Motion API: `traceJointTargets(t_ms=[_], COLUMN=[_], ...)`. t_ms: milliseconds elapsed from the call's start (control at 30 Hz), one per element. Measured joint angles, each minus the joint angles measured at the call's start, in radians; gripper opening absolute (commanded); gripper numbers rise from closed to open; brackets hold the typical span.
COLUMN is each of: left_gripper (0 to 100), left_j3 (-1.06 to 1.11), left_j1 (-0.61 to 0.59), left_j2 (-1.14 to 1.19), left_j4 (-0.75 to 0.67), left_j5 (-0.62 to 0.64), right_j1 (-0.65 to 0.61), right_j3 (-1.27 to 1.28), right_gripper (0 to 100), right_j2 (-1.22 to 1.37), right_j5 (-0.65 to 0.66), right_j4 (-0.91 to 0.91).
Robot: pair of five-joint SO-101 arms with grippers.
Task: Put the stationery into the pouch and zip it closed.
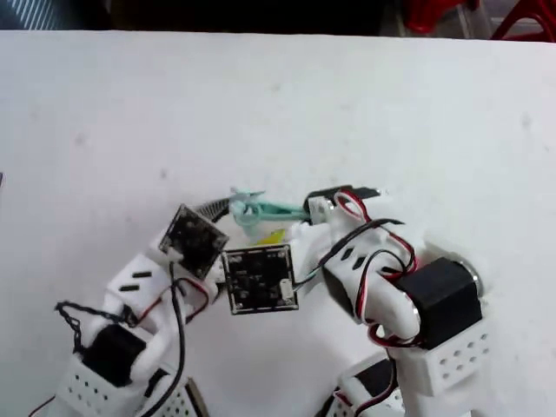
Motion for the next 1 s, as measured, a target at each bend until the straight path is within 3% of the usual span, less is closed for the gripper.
traceJointTargets(t_ms=[133,467,667,833,1000], left_gripper=[24,23,23,23,23], left_j3=[0.009,0.109,0.124,0.091,0.135], left_j1=[0.037,0.061,-0.011,-0.103,-0.112], left_j2=[-0.146,-0.287,-0.279,-0.276,-0.275], left_j4=[0.069,0.009,-0.04,-0.031,-0.107], left_j5=[0.005,0.006,0.018,0.121,0.143], right_j1=[-0.002,-0.052,-0.058,-0.028,-0.06], right_j3=[-0.012,-0.008,-0.005,0.0,0.044], right_gripper=[1.9,1.9,1.9,1.9,1.9], right_j2=[0.032,0.04,0.041,0.054,0.054], right_j5=[0.003,0.008,0.008,0.008,0.008], right_j4=[0.0,0.0,0.0,0.0,0.0])
